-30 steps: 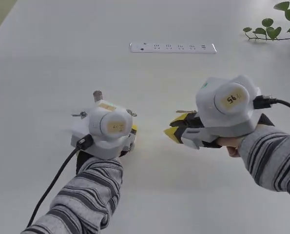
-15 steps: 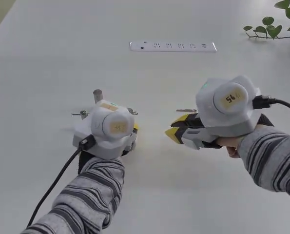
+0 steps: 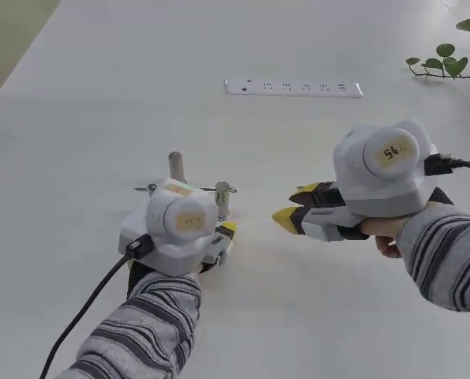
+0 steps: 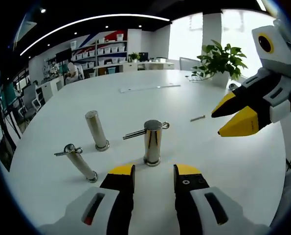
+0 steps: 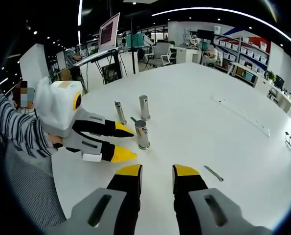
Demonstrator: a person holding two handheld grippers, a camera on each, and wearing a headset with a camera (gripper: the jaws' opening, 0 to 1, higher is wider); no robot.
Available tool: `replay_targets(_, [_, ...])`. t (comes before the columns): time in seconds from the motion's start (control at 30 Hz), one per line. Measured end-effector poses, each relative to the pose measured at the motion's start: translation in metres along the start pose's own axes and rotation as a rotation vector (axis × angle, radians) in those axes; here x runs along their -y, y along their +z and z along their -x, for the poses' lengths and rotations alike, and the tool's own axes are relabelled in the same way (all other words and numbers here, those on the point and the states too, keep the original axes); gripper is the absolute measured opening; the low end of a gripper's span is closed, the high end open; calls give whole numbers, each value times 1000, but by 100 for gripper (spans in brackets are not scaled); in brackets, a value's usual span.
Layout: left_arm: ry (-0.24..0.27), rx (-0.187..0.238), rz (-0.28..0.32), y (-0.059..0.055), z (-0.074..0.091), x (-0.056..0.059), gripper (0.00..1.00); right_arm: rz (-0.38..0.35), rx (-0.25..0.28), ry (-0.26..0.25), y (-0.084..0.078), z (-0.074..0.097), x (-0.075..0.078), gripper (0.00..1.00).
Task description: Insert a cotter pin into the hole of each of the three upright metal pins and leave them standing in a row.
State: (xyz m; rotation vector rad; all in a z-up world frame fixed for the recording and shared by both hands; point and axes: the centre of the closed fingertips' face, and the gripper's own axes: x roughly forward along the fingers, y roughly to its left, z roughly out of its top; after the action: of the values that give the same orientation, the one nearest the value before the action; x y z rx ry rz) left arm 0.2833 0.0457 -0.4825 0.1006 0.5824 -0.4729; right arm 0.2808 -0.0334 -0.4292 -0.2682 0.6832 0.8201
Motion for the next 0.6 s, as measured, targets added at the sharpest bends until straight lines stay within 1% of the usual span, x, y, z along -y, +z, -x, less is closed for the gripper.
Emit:
replay_targets(0.13, [-26, 8, 35, -3, 13, 0, 35, -20, 33, 15, 13, -1, -4, 24])
replay_targets(0.23, [-30, 36, 45, 0, 25, -1, 41, -33, 75, 30, 31, 0, -10, 26])
replay_targets(0.27, [-35, 44, 50, 1, 28, 0, 43, -35, 80, 33, 33, 0, -10, 28])
replay_targets(0.3, [-41, 55, 58, 2, 32, 0, 45, -40, 88, 40, 38, -1, -13, 28])
replay_targets(0.4, [-37, 67, 61, 5, 42, -3, 51, -39, 109, 55, 51, -4, -18, 30])
replay_targets(0.43, [-34, 71, 61, 6, 45, -4, 53, -45, 118, 69, 56, -7, -19, 32])
replay_targets(0.5, [-31, 87, 70, 8, 52, -6, 57, -56, 122, 82, 62, -12, -22, 35])
replay_targets(0.6, [-23, 92, 76, 8, 61, -8, 61, -46, 130, 83, 70, -17, -25, 34])
